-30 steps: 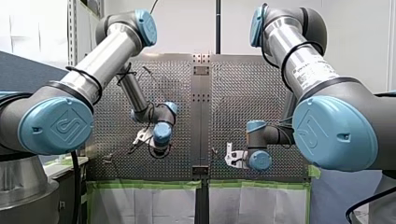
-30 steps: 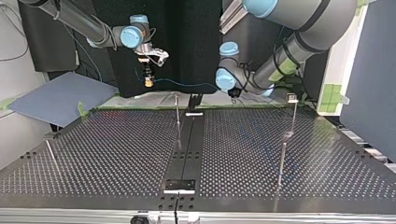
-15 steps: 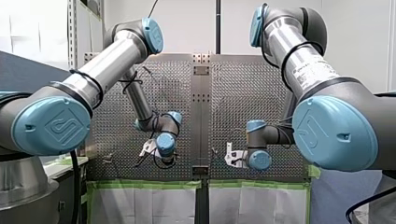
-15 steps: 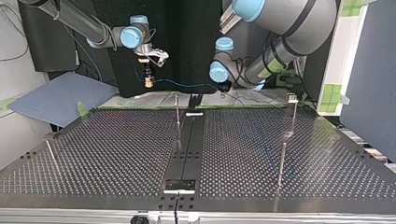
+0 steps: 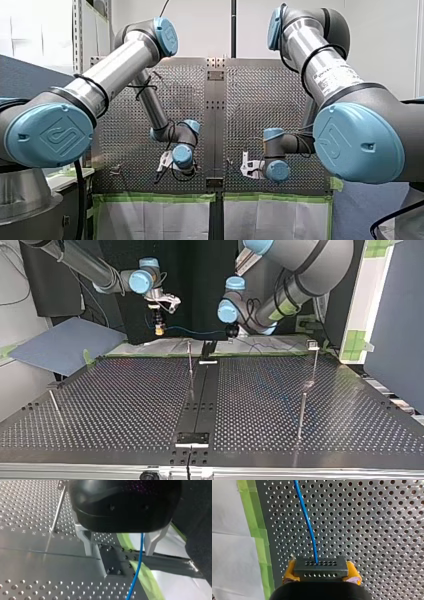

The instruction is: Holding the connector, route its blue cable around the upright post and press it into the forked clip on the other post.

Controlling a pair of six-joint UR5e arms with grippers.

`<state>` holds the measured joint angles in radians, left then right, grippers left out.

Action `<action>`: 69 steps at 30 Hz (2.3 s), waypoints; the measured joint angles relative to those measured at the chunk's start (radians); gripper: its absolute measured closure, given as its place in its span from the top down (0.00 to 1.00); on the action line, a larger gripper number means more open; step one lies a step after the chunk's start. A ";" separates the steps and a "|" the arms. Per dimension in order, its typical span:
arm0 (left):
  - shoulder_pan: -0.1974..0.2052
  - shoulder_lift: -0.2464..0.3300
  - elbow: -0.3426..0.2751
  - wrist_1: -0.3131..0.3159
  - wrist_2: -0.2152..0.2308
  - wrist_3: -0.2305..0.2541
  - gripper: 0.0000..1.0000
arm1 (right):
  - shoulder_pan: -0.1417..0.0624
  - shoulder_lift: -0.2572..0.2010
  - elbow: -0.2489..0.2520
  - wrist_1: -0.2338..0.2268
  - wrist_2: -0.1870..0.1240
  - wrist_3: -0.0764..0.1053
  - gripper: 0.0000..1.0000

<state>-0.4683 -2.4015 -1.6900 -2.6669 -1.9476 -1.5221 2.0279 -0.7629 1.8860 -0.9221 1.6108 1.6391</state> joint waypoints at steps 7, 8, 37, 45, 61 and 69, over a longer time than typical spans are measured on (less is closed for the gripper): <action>-0.020 -0.001 -0.001 -0.018 0.018 -0.032 1.00 | 0.000 0.000 -0.010 0.004 -0.001 0.000 0.00; -0.023 -0.001 -0.001 -0.019 0.024 -0.036 1.00 | 0.000 0.000 -0.013 0.007 -0.002 0.000 0.00; -0.054 -0.033 0.001 0.152 0.236 -0.260 1.00 | 0.012 0.000 -0.027 0.054 -0.028 0.002 0.00; -0.061 -0.033 0.000 0.190 0.189 -0.328 1.00 | 0.003 0.000 -0.030 0.055 -0.069 0.008 0.00; -0.113 -0.033 0.000 0.169 0.050 -0.359 1.00 | -0.042 0.000 -0.032 0.075 -0.209 0.049 0.00; -0.140 -0.033 0.000 0.197 -0.013 -0.347 1.00 | -0.048 0.001 -0.031 0.074 -0.263 0.049 0.00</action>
<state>-0.6078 -2.4349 -1.6901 -2.4694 -1.9610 -1.8692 1.9798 -0.7620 1.8549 -0.8485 1.3476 1.6884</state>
